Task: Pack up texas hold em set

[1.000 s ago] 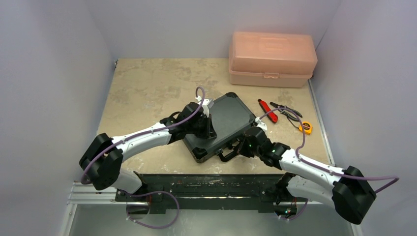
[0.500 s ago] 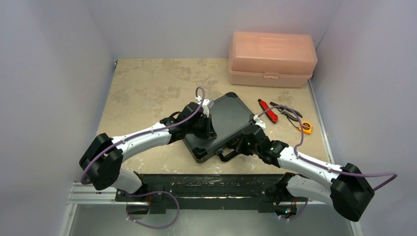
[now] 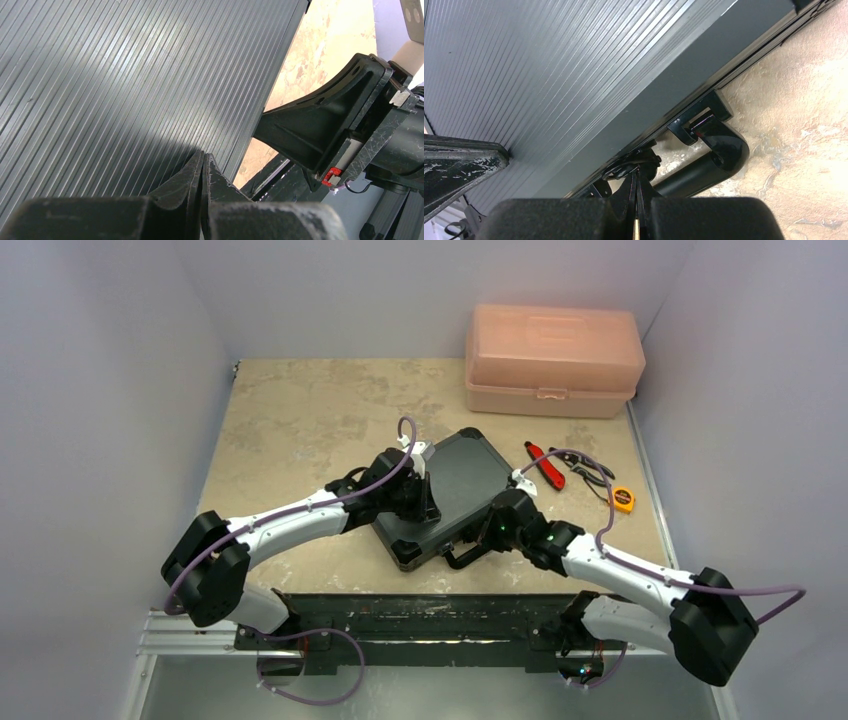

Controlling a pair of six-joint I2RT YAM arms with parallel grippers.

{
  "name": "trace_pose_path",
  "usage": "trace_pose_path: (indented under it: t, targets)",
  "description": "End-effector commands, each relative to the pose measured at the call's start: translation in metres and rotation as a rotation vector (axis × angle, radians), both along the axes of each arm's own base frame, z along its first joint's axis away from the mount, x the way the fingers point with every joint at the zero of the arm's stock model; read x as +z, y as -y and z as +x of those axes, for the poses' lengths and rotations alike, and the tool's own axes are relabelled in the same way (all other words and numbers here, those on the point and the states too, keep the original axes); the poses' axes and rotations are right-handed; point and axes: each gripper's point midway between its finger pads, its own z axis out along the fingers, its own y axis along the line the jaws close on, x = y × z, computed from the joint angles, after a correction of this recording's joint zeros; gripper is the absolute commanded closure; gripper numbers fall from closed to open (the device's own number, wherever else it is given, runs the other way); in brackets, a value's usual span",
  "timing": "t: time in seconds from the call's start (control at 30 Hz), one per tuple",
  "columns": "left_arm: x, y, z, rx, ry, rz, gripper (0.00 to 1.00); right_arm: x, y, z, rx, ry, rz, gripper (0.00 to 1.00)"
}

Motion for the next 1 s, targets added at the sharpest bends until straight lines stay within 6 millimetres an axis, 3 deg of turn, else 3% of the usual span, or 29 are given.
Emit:
trace_pose_path:
  t: [0.0, 0.63, 0.97]
  targets:
    - [-0.057, -0.041, -0.035, -0.009, -0.150, 0.224, 1.00, 0.022, -0.007, 0.017, -0.010, 0.067, 0.019, 1.00]
    - [-0.059, -0.042, -0.036, -0.008, -0.151, 0.229, 1.00, 0.041, -0.015, 0.025, 0.002, 0.098, 0.030, 1.00]
    - [-0.060, -0.043, -0.037, -0.008, -0.151, 0.232, 1.00, 0.020, 0.006, 0.009, -0.025, 0.071, 0.000, 0.93]
